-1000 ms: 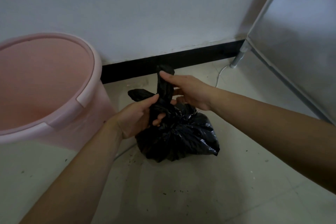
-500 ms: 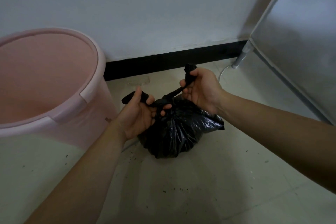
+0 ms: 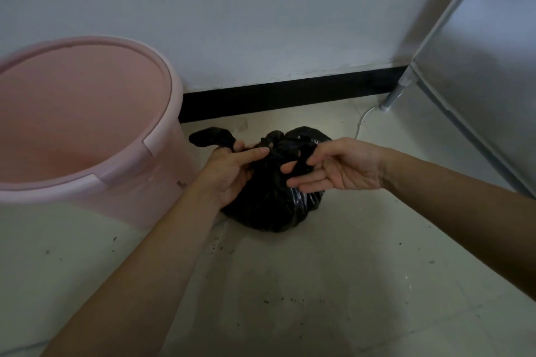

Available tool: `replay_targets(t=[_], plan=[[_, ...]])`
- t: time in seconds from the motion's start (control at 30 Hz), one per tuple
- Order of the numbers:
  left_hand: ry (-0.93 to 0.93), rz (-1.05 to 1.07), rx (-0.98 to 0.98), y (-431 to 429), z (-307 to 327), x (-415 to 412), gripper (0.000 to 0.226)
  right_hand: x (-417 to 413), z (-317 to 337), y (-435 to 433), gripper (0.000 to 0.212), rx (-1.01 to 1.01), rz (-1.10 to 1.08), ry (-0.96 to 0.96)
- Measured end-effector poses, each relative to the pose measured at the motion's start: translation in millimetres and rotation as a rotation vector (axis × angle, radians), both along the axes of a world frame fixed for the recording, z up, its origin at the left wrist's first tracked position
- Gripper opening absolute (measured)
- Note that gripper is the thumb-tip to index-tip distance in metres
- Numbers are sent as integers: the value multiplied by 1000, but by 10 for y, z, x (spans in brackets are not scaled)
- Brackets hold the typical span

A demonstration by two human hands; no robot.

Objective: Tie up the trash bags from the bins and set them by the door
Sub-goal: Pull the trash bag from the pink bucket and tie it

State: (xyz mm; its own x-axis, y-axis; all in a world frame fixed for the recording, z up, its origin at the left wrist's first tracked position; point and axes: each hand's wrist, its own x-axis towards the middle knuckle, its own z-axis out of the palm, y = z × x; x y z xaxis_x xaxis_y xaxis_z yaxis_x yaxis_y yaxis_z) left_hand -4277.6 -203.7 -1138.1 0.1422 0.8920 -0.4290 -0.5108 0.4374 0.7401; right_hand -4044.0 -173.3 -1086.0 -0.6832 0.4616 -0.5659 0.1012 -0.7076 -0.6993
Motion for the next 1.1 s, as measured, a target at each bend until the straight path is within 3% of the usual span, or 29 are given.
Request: replay_targets(t=[0.13, 0.23, 0.27, 0.37, 0.43, 0.5, 0.6, 0.7, 0.8, 0.93, 1.1], plan=[[211, -33, 119, 0, -1, -2, 47, 139, 66, 110, 31, 128, 112, -191], [475, -119, 271, 25, 54, -15, 50, 105, 110, 199, 16, 586, -7, -549], [537, -161, 323, 25, 85, -5, 51, 71, 127, 207, 17, 761, -29, -623], [628, -306, 426, 31, 219, 37, 47, -56, 177, 173, 63, 1064, 201, -676], [629, -357, 470, 19, 309, 23, 47, -159, 186, 150, 74, 1031, 407, -639], [685, -329, 521, 6, 344, 11, 44, -201, 123, 155, 58, 974, 499, -624], [823, -107, 522, -27, 243, 53, 50, -207, 12, 148, 30, 1050, 459, -697], [784, 185, 375, -91, 119, 163, 53, -269, -89, 82, 30, 1106, 424, -712], [843, 295, 319, -167, 90, 234, 37, -322, -145, 13, 31, 1175, 374, -695], [798, 224, 341, -159, 61, 212, 22, -286, -172, -8, 23, 1216, 304, -721], [491, 122, 190, -146, 152, 187, 16, -265, -248, -24, 19, 1189, 150, -743]])
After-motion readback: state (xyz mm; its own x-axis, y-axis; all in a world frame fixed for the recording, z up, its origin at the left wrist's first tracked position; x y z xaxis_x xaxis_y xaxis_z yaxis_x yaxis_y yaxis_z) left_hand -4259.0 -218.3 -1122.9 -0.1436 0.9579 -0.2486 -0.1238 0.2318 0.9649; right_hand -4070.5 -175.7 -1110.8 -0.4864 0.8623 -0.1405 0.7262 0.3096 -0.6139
